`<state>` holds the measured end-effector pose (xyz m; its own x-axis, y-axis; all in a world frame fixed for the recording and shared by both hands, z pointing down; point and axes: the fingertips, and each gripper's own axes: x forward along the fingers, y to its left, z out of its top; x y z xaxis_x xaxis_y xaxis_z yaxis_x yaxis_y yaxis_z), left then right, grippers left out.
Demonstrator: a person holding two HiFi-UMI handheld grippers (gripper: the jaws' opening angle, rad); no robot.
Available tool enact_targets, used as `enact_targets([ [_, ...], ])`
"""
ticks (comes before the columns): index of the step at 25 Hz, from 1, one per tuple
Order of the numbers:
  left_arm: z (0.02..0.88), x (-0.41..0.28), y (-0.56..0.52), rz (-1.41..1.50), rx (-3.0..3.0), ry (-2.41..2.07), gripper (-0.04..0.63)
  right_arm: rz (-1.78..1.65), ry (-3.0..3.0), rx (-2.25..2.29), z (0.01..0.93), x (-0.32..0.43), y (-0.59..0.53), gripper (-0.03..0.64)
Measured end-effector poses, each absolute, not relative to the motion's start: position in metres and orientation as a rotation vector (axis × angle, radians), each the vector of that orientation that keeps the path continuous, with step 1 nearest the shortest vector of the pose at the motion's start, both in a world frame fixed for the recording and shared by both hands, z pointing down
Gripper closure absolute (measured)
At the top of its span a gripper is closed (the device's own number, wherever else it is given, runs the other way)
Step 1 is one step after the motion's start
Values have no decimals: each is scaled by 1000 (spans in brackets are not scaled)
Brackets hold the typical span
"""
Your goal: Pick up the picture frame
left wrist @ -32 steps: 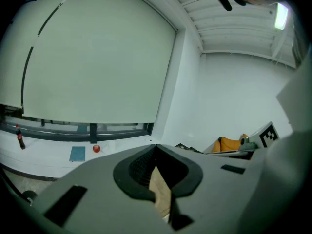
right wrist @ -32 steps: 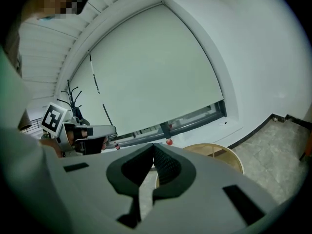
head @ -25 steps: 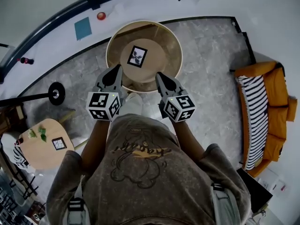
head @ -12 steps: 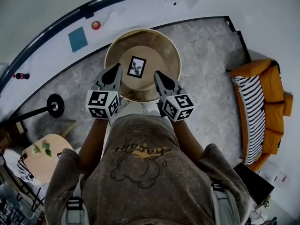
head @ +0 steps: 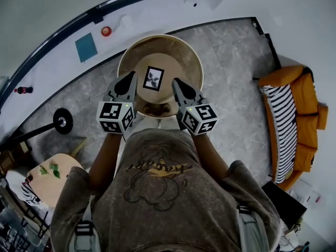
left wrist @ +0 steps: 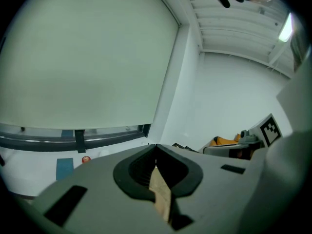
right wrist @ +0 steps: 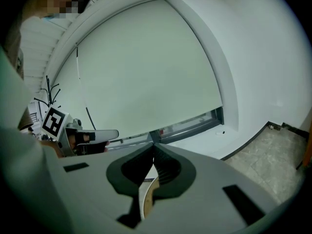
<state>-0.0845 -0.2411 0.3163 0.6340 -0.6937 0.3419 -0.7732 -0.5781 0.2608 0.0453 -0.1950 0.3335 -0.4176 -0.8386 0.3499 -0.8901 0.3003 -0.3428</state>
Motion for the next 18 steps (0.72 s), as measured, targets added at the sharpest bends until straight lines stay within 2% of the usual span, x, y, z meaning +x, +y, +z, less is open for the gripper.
enact_targets([
  [18, 356, -65, -274, 332, 2403, -1212, 577, 811, -2456, 1552, 368, 64, -239, 598],
])
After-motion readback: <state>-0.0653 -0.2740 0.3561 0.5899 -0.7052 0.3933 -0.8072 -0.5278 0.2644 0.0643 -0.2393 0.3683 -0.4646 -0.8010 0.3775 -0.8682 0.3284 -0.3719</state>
